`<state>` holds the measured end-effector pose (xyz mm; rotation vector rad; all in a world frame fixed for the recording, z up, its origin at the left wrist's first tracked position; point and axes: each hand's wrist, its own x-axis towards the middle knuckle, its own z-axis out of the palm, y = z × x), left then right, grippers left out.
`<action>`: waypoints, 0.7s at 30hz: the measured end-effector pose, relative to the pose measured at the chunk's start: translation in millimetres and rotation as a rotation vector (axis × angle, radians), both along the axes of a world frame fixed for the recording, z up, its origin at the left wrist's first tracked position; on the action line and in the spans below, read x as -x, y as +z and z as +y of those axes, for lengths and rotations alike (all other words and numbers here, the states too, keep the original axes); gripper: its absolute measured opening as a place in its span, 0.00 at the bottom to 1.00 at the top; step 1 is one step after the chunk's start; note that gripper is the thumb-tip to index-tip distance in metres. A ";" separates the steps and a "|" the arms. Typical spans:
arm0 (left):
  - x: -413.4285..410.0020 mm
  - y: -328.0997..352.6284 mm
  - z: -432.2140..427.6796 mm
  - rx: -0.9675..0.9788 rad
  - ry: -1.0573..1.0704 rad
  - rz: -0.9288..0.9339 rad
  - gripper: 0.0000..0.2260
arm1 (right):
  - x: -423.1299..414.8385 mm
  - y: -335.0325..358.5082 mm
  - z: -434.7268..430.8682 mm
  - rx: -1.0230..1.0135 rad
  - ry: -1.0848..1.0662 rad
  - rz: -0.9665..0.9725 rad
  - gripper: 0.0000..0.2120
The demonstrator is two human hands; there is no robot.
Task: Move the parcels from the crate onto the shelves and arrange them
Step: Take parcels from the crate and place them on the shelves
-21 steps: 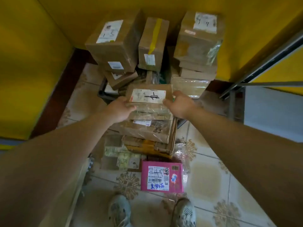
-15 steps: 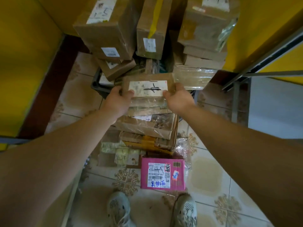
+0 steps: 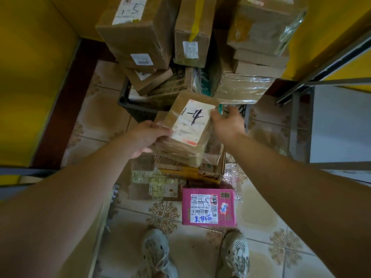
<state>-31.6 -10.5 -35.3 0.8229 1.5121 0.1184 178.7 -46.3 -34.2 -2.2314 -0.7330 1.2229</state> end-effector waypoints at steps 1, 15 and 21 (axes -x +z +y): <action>-2.6 -1.0 -7.0 0.024 -0.013 -0.019 0.14 | 6.5 -2.0 -4.7 0.038 -0.033 0.087 0.32; 8.3 -0.1 -71.3 0.055 0.022 -0.287 0.32 | 31.4 12.2 -69.2 -0.069 0.094 0.264 0.20; 13.0 18.2 -108.2 -0.039 0.201 -0.250 0.18 | 33.1 22.3 -106.0 -0.082 0.130 0.347 0.25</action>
